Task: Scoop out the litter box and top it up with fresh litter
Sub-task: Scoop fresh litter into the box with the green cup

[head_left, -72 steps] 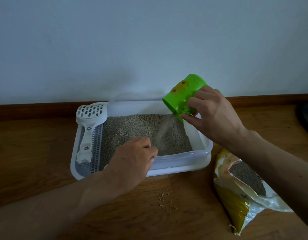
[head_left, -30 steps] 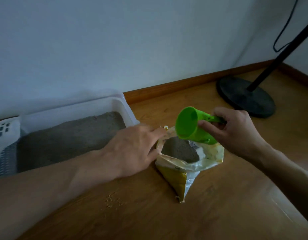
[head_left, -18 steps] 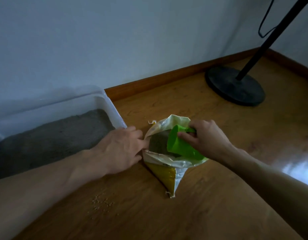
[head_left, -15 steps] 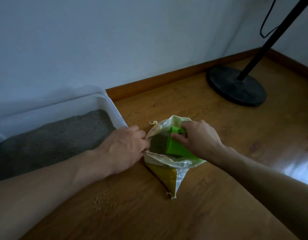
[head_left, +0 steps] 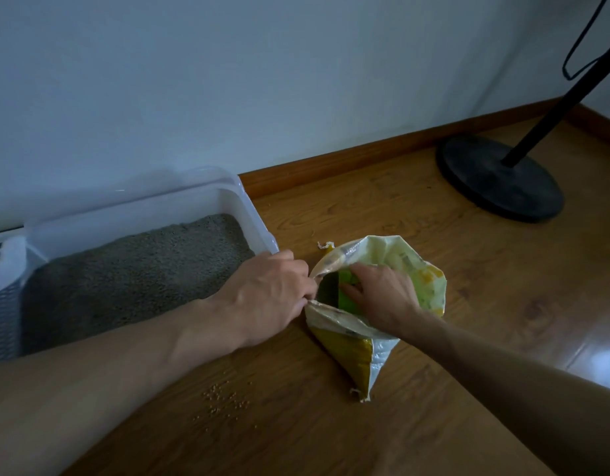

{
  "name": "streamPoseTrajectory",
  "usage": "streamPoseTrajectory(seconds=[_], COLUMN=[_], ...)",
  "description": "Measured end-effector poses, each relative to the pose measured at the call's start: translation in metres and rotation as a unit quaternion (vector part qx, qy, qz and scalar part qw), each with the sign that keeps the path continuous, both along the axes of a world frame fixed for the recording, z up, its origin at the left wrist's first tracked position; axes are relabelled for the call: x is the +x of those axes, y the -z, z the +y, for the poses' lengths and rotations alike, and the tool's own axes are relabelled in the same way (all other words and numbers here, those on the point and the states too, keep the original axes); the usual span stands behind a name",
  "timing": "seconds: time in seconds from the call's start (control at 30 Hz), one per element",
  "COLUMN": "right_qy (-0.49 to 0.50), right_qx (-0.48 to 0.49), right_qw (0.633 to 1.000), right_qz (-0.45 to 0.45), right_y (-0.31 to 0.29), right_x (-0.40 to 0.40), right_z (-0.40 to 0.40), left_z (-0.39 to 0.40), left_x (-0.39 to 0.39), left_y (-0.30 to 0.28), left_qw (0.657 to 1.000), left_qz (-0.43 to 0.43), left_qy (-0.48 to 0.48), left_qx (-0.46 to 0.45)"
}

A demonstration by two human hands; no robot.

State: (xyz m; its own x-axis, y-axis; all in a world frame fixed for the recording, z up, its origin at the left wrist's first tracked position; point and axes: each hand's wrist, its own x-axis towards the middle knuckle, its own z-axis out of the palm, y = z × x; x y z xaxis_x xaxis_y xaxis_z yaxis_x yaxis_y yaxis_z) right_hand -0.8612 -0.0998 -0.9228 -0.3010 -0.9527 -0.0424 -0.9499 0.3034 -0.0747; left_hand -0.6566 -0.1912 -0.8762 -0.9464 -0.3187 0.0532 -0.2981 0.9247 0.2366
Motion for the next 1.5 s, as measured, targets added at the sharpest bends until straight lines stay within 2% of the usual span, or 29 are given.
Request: streamPoseTrajectory(seconds=[0.17,0.27,0.4,0.5,0.57,0.8,1.0,1.17,1.23,1.4,1.5], right_qy=[-0.028,0.007,0.030,-0.001,0.010,0.072,0.113,0.103,0.088,0.073,0.084], right_qx=[-0.023,-0.059,-0.071,-0.044,-0.047,-0.110,-0.178,-0.216,-0.214,-0.237,-0.236], right_qw=[0.981,0.961,0.962,0.991,0.994,0.973,0.932,0.911,0.896,0.835,0.830], right_qz=[-0.192,-0.271,-0.262,-0.125,-0.102,-0.189,-0.294,-0.337,-0.380,-0.491,-0.499], right_y=[0.006,-0.001,-0.014,-0.021,-0.022,-0.025,-0.041,-0.051,-0.055,-0.063,-0.067], right_x=[0.005,0.002,-0.004,-0.012,-0.018,-0.023,-0.026,-0.022,-0.021,-0.017,-0.011], right_z=[0.020,0.026,0.032,0.036,0.039,0.056,0.064,0.064,0.063,0.056,0.043], left_z=[-0.002,-0.004,-0.005,-0.005,-0.005,-0.006,-0.004,-0.002,0.000,0.004,0.001], left_x=[0.004,0.006,0.005,0.005,0.006,0.009,0.009,0.011,0.011,0.015,0.026], left_y=[0.008,0.010,0.009,0.010,0.011,0.010,0.008,0.003,0.000,-0.006,-0.009], left_qw=[1.000,0.999,0.999,0.999,0.999,0.999,0.999,0.999,0.998,0.998,0.998], left_qz=[0.021,0.047,0.051,0.051,0.051,0.042,0.029,-0.035,-0.057,-0.056,-0.042], left_qy=[-0.002,-0.008,-0.014,-0.015,-0.016,-0.015,-0.014,-0.010,-0.008,-0.010,-0.023], left_qx=[0.001,0.008,0.011,0.008,0.007,-0.002,-0.006,-0.027,-0.036,-0.035,-0.030])
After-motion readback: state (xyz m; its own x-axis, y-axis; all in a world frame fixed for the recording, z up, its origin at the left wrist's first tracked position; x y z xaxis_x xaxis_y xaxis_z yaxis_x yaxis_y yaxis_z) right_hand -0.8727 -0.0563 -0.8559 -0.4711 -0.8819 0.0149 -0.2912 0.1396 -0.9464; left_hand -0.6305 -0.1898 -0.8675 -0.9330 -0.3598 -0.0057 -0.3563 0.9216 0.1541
